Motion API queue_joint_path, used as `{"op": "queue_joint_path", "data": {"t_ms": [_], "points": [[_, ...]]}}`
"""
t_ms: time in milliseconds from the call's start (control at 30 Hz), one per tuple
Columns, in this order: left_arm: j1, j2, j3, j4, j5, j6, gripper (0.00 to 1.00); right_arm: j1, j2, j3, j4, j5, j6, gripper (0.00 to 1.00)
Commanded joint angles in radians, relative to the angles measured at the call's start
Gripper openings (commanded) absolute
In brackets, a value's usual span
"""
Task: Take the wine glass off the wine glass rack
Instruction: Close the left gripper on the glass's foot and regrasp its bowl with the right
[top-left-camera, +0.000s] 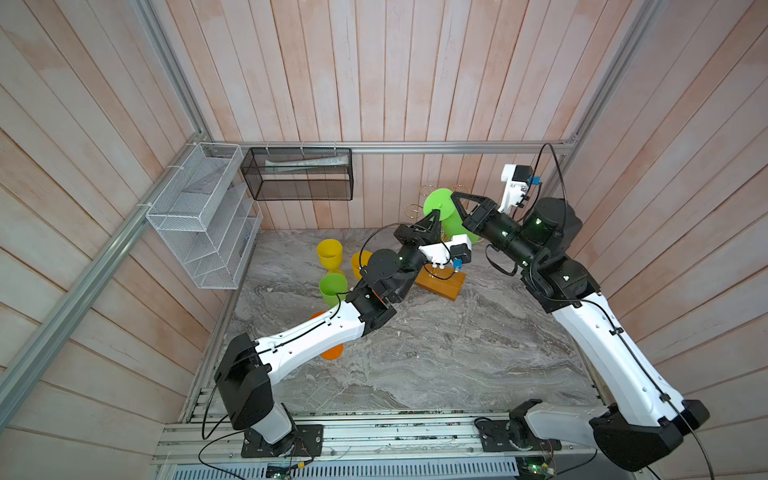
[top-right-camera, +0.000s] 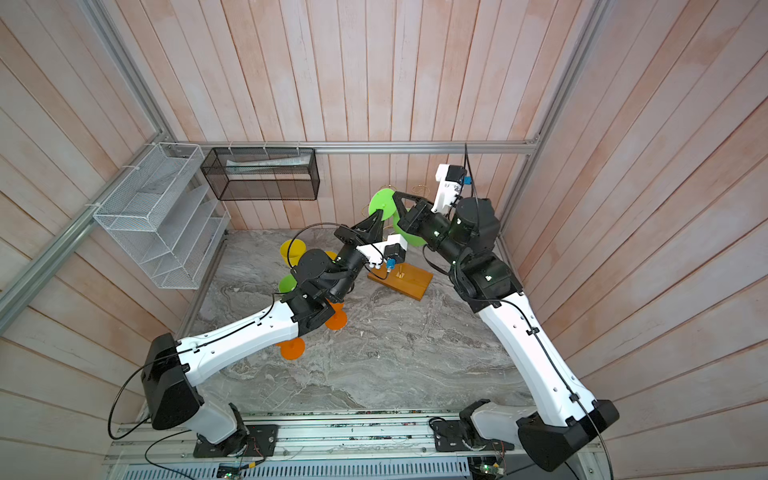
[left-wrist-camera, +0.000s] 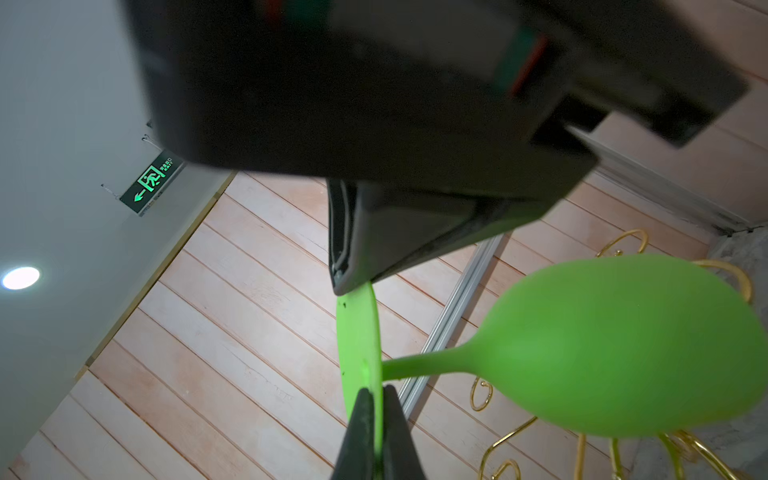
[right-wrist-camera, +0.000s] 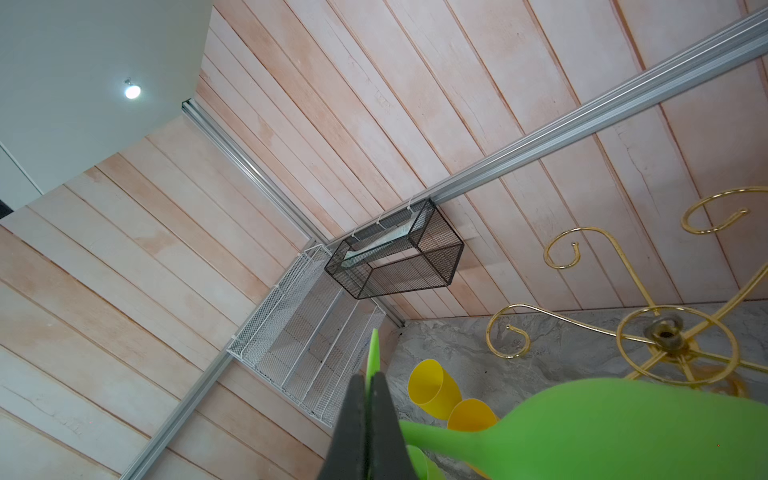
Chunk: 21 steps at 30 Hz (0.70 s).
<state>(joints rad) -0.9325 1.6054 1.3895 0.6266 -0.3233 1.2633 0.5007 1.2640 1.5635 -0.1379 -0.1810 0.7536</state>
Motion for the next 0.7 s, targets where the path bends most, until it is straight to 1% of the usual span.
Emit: {"op": "queue_joint_path", "data": {"t_ms": [0,133,167,267,300,333,433,500,567,667], "points": [[0.006,0.012,0.037,0.058,-0.04,-0.037,0.0,0.003,0.005,0.043,0.005,-0.02,-0.043,0.0],[0.006,0.008,0.041,0.066,-0.057,-0.059,0.0,0.005,0.009,0.062,0.001,-0.02,-0.066,0.0],[0.006,0.004,0.045,0.062,-0.064,-0.073,0.0,0.004,0.006,0.063,0.005,-0.019,-0.075,0.02],[0.008,-0.014,0.068,0.019,-0.092,-0.144,0.0,0.004,-0.017,0.064,0.003,0.008,-0.117,0.26],[0.009,-0.025,0.075,-0.007,-0.102,-0.182,0.0,0.004,-0.027,0.061,0.004,0.023,-0.138,0.33],[0.012,-0.038,0.081,-0.031,-0.111,-0.224,0.0,0.003,-0.04,0.056,0.005,0.035,-0.158,0.39],[0.025,-0.093,0.075,-0.109,-0.123,-0.356,0.0,-0.005,-0.085,0.03,0.02,0.065,-0.203,0.5],[0.04,-0.128,0.069,-0.168,-0.131,-0.446,0.0,-0.012,-0.115,0.013,0.036,0.071,-0.226,0.54],[0.061,-0.166,0.073,-0.247,-0.128,-0.549,0.0,-0.014,-0.141,0.001,0.049,0.066,-0.252,0.56],[0.105,-0.221,0.089,-0.398,-0.12,-0.746,0.0,-0.016,-0.157,0.003,0.04,0.024,-0.308,0.56]]}}
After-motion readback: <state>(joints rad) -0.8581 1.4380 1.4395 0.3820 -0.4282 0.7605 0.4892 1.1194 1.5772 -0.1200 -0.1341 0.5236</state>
